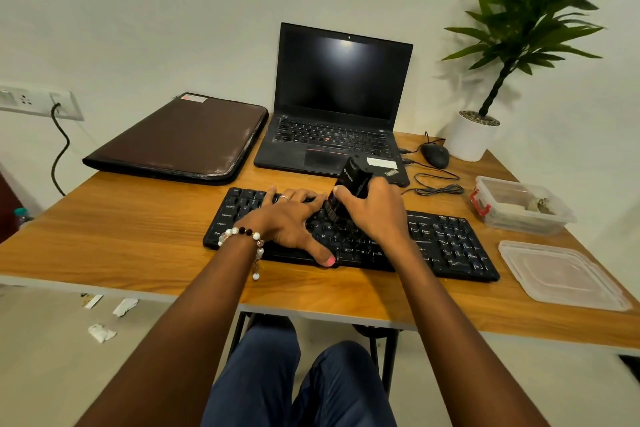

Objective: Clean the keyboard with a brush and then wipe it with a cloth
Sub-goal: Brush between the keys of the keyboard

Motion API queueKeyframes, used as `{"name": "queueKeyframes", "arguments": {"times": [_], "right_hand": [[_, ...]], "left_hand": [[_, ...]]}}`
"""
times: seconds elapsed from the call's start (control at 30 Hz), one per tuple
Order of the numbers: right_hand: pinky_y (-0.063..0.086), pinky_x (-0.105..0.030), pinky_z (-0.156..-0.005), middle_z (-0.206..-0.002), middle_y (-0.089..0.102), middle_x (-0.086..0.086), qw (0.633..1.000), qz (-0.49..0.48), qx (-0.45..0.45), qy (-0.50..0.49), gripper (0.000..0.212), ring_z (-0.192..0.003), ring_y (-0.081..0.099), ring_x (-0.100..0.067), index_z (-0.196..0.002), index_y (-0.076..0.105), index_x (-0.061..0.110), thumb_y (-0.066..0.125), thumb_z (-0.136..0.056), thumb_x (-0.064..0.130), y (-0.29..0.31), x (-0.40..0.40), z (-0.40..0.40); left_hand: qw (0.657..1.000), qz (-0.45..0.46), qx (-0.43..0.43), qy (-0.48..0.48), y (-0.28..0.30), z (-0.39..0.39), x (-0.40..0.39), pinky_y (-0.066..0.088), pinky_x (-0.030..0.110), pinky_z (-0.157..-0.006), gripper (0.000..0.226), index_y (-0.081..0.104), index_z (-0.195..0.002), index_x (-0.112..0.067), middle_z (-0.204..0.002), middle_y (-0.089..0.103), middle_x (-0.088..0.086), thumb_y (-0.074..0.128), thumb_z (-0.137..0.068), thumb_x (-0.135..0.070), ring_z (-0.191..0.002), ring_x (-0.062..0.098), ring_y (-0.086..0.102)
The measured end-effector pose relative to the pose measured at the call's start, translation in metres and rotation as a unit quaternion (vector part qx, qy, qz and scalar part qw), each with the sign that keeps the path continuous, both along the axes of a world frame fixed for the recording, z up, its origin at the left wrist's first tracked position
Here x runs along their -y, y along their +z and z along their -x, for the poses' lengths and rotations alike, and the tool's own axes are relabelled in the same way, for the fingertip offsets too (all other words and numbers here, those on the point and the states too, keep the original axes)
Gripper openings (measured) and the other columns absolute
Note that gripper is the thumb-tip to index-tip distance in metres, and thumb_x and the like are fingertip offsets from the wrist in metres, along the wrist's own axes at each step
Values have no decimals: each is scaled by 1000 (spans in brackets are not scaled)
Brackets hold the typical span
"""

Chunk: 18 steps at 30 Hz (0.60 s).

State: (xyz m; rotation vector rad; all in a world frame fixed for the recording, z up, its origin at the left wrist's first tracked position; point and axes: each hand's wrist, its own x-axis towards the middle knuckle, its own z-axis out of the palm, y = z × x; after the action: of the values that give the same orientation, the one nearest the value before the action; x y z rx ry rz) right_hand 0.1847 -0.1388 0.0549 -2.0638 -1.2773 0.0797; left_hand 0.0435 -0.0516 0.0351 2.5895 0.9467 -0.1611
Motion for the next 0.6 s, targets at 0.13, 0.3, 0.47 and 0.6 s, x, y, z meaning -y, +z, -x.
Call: {"name": "queueKeyframes", "arguments": {"times": [0.13, 0.3, 0.47, 0.6], "right_hand": [[50, -31, -56, -71, 62, 3, 997, 61, 14, 37, 29, -66, 60, -16, -73, 57, 20, 63, -80, 47, 3, 6, -9], [56, -41, -69, -83, 70, 0, 996, 9, -87, 0, 35, -76, 65, -17, -87, 67, 16, 67, -74, 48, 14, 13, -43], [52, -33, -62, -82, 64, -3, 998, 4, 5, -68, 36, -75, 62, -20, -92, 62, 12, 64, -83, 47, 6, 24, -47], [54, -35, -63, -77, 62, -2, 997, 42, 11, -57, 34, -73, 62, -20, -88, 60, 12, 63, -84, 45, 1, 32, -49]], "left_hand": [[1000, -2, -1, 1, -1, 0, -1, -21, 55, -112, 125, -4, -153, -32, -159, 2, -9, 68, -60, -75, -147, 21, -5], [1000, 3, 3, -3, 0, -1, -2, -21, 55, -112, 126, -3, -153, -31, -159, 3, -9, 67, -59, -76, -147, 20, -4], [1000, 3, 4, -6, -1, 0, -2, -20, 55, -112, 126, -3, -153, -30, -159, 3, -9, 67, -59, -75, -147, 21, -3], [1000, 2, 6, -6, -1, -1, -1, -20, 55, -112, 125, -3, -153, -30, -159, 3, -9, 67, -60, -75, -147, 21, -4]]}}
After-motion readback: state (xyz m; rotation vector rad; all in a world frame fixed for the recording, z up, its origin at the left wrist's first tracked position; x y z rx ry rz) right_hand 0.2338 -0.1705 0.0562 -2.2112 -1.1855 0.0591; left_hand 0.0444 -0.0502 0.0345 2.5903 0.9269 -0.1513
